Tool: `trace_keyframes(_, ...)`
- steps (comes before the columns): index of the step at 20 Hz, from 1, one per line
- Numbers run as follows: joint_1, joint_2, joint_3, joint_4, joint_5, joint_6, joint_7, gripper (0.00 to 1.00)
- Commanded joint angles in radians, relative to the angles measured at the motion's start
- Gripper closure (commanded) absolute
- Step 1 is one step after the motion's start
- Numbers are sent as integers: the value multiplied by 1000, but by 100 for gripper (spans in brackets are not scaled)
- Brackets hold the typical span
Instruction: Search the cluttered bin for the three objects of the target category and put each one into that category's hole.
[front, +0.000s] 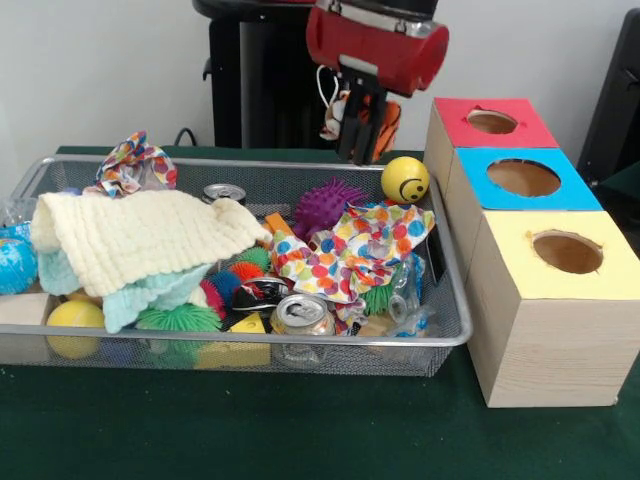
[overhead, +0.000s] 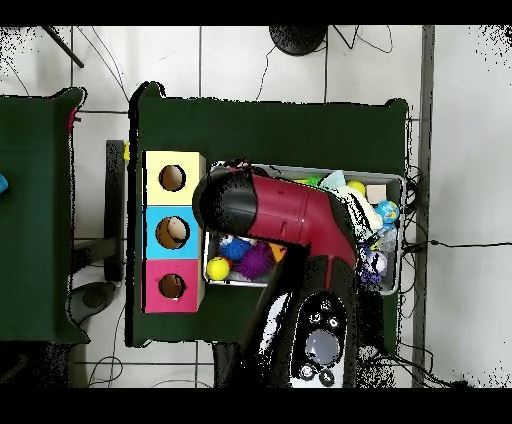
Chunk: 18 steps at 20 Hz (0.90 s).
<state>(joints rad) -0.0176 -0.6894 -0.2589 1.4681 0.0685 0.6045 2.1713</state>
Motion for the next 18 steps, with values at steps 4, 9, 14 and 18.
trace_keyframes(4,-17,-41,2,179,105,103,238,100)
trace_keyframes(9,16,-24,-36,198,129,148,271,100)
trace_keyframes(14,67,-15,-83,232,154,146,312,100)
trace_keyframes(18,119,-1,-130,259,153,109,343,100)
